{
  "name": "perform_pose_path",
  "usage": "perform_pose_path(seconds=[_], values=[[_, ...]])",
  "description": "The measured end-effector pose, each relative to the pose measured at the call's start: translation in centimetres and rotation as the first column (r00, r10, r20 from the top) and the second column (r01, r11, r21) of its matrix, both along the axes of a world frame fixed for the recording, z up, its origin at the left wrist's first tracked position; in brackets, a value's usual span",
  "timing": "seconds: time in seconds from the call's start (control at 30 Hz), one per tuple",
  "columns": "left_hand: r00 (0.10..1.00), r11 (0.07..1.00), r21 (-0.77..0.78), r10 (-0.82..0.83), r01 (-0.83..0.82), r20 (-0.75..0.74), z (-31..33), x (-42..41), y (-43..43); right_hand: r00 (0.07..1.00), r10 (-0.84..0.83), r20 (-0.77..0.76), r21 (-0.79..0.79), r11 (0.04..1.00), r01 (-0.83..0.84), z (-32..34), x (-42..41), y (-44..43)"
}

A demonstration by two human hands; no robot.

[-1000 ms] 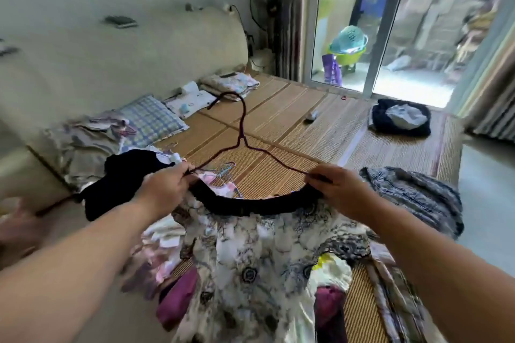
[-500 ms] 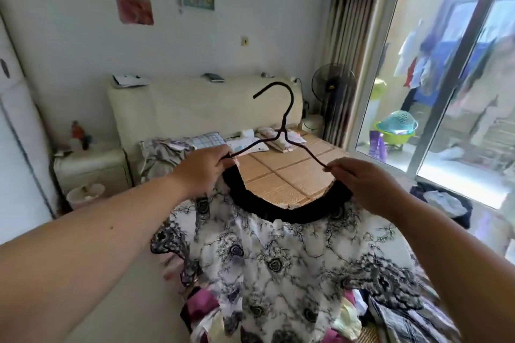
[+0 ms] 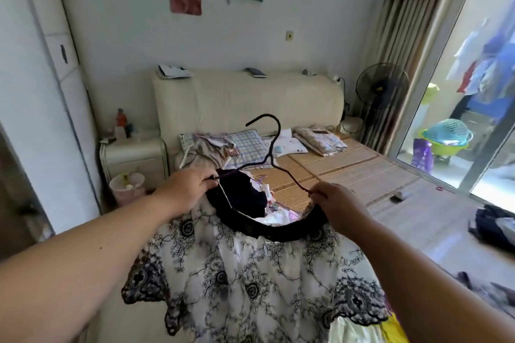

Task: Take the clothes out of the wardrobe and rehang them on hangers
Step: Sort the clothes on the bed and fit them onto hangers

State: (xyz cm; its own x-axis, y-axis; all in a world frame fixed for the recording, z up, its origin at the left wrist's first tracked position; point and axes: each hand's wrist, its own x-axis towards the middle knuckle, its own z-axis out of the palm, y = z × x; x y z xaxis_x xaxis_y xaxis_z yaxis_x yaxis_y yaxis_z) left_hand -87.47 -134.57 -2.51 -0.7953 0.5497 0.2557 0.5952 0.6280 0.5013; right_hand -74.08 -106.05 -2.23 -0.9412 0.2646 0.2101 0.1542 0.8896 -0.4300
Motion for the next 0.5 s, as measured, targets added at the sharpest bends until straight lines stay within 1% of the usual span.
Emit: perform_pose_path(seconds=[0.13,0.23,0.37,0.5], values=[[0.996,0.995,-0.053,0.084,-0.083,0.008,-1.4,-7.8,-4.6,0.998,0.027,0.049,-0.025,0.999,-0.026,-1.5,-8.7,-3.9],[0.994,0.990,-0.084,0.109,-0.110,-0.014,-1.0,-13.7,-6.7,0.999,0.030,0.036,-0.085,0.996,-0.027,-2.3,-14.9,-6.2],[0.992,0.989,-0.094,0.108,-0.114,-0.072,0.0,-20.3,-7.2,1.000,0.014,0.018,-0.179,0.984,-0.010,-3.9,-21.2,-7.7],[0.984,0.978,-0.169,0.099,-0.124,-0.147,-0.3,-27.5,-5.7,0.999,-0.022,0.041,-0.299,0.954,0.033,-6.7,-27.2,-7.6]])
